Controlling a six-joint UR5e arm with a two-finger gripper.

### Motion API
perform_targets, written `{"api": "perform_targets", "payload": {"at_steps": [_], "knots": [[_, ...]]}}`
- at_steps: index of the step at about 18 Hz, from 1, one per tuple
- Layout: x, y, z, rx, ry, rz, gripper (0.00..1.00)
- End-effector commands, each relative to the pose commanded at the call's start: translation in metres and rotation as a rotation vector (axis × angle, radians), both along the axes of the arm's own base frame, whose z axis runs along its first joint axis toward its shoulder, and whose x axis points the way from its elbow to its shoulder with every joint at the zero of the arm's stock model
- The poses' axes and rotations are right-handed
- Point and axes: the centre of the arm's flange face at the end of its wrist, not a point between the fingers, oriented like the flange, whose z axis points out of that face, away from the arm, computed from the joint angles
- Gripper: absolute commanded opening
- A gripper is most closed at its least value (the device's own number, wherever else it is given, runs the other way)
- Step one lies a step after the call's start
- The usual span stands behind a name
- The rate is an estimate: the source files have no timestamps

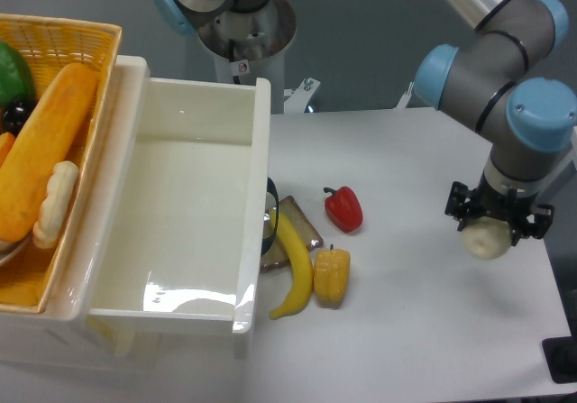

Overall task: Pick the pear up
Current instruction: 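Lift the held pear up and away from the table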

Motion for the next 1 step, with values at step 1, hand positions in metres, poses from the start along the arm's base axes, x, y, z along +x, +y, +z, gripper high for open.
{"api": "perform_targets", "payload": {"at_steps": [1], "knots": [[0.0015, -0.0017, 0.0025, -0.002, -0.004, 0.002, 0.14]]}}
